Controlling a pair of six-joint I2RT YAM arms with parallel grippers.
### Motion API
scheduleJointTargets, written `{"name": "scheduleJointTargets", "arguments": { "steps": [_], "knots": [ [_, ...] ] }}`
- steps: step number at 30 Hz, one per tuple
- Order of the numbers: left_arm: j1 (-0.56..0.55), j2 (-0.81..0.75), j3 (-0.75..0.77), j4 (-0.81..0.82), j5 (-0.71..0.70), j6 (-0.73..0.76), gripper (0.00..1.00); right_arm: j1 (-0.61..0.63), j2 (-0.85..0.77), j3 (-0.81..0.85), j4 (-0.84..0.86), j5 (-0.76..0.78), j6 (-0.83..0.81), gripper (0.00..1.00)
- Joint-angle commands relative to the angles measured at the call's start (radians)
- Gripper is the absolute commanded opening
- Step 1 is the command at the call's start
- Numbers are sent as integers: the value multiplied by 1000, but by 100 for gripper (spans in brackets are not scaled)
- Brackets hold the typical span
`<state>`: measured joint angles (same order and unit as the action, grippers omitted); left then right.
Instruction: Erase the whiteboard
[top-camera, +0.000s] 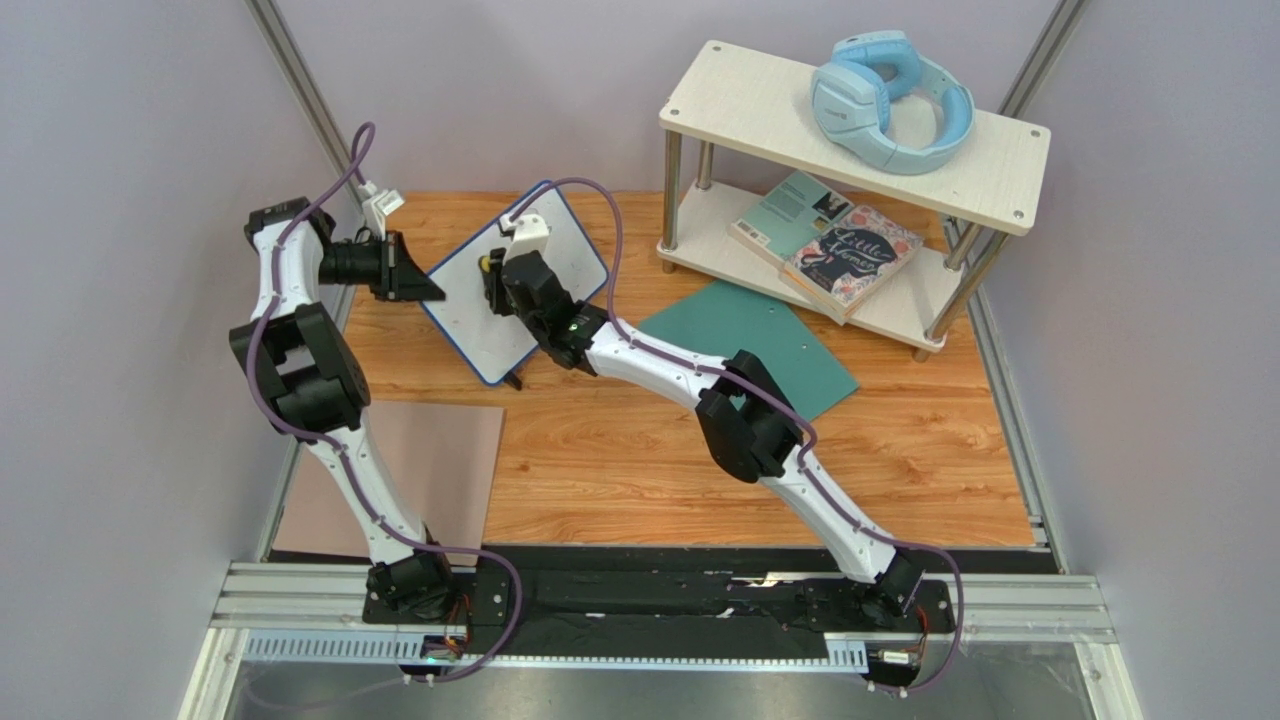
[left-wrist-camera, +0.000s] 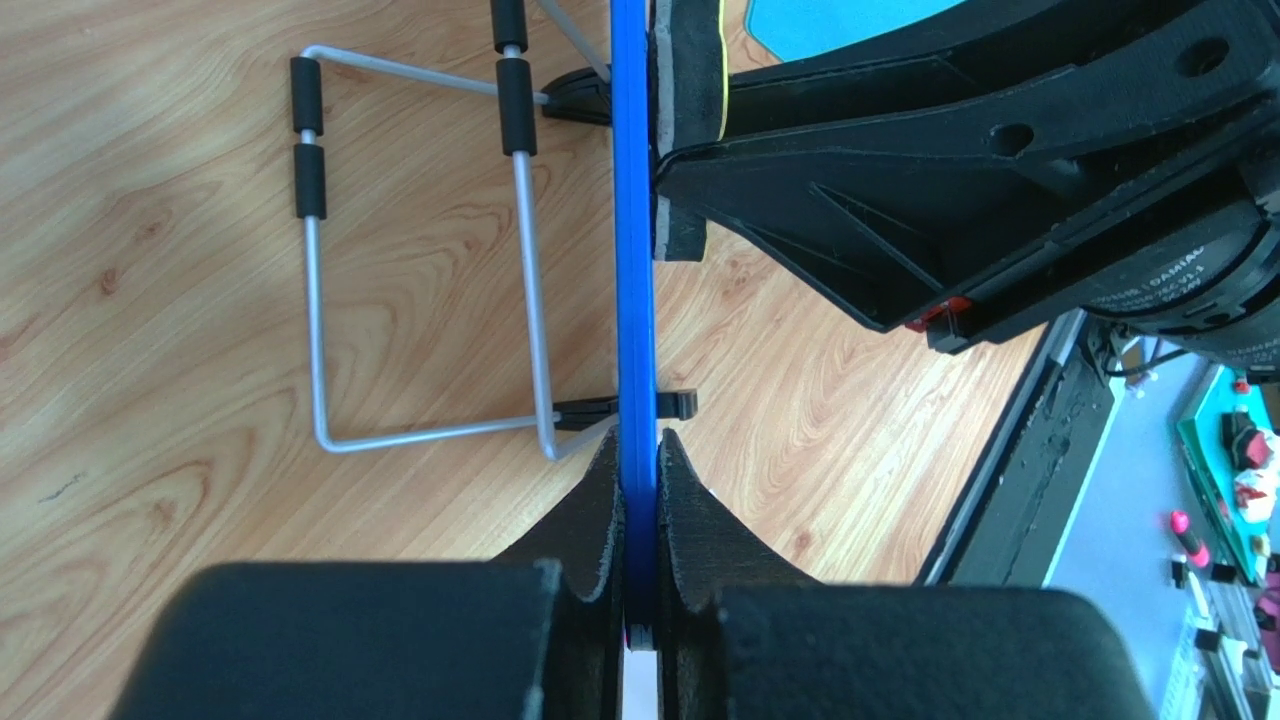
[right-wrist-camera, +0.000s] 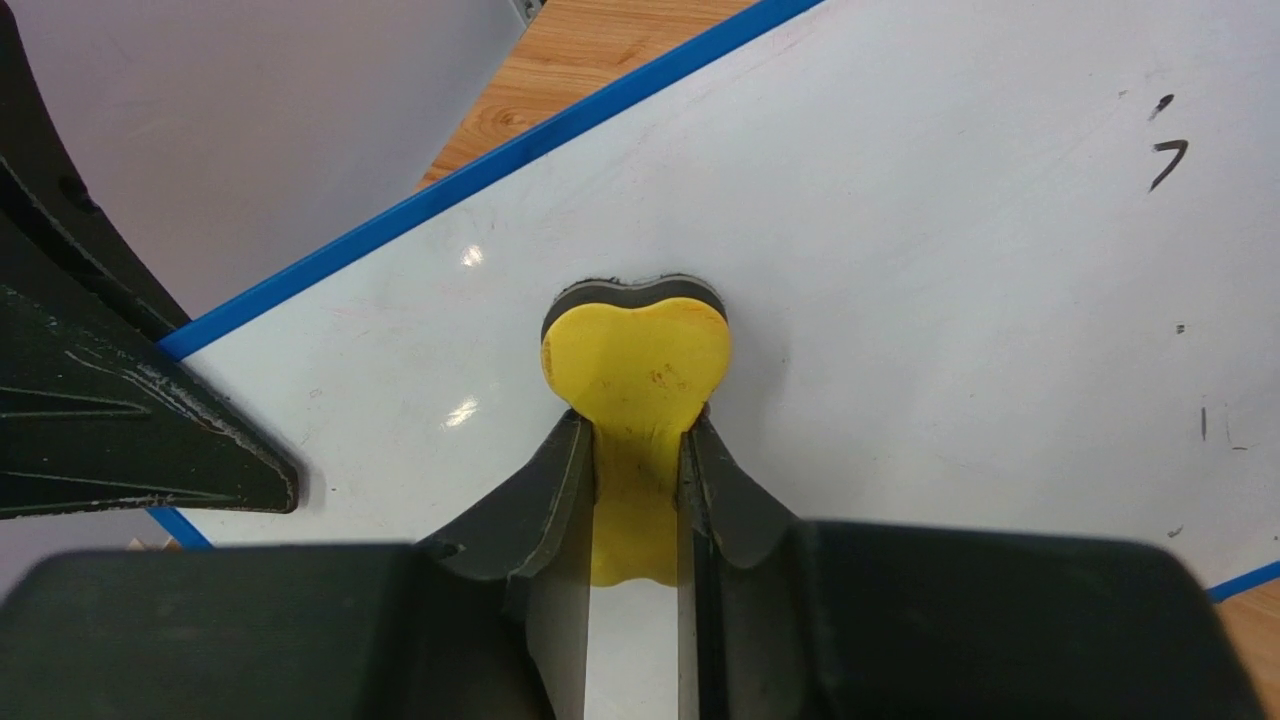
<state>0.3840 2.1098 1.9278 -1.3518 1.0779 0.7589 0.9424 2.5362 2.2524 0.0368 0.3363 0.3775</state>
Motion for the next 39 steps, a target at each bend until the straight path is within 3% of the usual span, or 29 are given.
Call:
{"name": "scheduleJointTargets", "arguments": {
  "steps": [1, 4, 7, 12, 19, 28, 39],
  "knots": [
    [-45, -14, 31, -173, 56, 151, 0, 10, 53, 38, 98, 73, -8, 0],
    [-46, -13, 30, -178, 56, 157, 0, -29, 76, 85, 71, 125, 11, 0],
    [-46, -14, 34, -181, 53, 155, 0, -89, 93, 144, 29, 107, 67, 0],
    [-46, -14, 33, -190, 48, 166, 0, -183, 75, 96, 58, 66, 178, 0],
    [-45, -16, 33, -208, 47, 181, 0, -237, 142, 197, 84, 17, 193, 0],
    [-45, -17, 31, -214, 42, 189, 0, -241, 142, 181, 87, -62, 173, 0],
    [-46, -17, 31, -213, 53, 183, 0, -133, 91, 85, 106, -102, 71, 0]
  ]
}}
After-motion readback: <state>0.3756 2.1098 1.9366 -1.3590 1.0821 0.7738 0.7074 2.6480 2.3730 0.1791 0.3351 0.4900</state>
